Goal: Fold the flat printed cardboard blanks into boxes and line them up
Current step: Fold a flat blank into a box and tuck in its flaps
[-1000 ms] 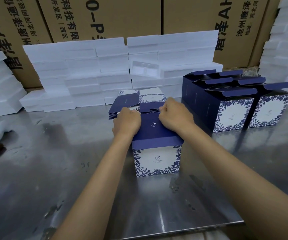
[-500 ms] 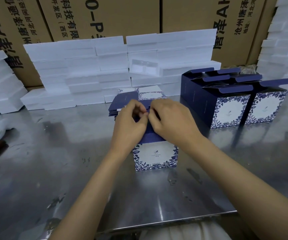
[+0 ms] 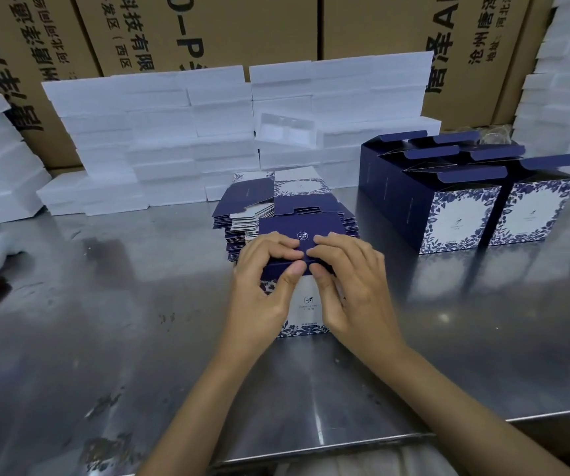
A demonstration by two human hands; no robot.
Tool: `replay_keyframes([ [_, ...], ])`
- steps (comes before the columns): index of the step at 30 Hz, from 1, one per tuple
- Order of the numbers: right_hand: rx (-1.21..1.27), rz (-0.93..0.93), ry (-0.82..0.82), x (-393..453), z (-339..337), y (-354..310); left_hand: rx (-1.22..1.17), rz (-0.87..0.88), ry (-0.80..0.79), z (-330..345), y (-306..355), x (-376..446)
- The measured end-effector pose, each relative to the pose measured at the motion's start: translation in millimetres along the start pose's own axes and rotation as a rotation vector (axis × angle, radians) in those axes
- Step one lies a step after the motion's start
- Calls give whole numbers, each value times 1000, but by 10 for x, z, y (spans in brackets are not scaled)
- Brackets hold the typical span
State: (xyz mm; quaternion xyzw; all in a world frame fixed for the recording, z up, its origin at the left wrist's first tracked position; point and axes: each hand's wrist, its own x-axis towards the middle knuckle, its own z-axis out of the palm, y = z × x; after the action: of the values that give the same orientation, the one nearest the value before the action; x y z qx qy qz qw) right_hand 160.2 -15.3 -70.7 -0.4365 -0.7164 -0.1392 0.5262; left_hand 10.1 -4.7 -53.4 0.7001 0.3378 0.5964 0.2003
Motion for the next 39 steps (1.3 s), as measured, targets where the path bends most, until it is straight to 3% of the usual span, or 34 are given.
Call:
replay_keyframes([
  [6, 13, 48, 41, 44, 100, -10, -37, 22, 57, 51, 15, 78],
  [20, 117, 9, -28, 37, 16, 172, -138, -144, -130, -231, -131, 196],
  [25, 223, 91, 13, 33, -41, 232, -217, -176, -51, -223, -165, 196],
  [30, 265, 128, 22, 25, -97, 288, -236, -209, -128, -304, -206, 208],
  [39, 60, 33, -2, 13, -222, 406, -301, -324, -73, -203, -124, 198],
])
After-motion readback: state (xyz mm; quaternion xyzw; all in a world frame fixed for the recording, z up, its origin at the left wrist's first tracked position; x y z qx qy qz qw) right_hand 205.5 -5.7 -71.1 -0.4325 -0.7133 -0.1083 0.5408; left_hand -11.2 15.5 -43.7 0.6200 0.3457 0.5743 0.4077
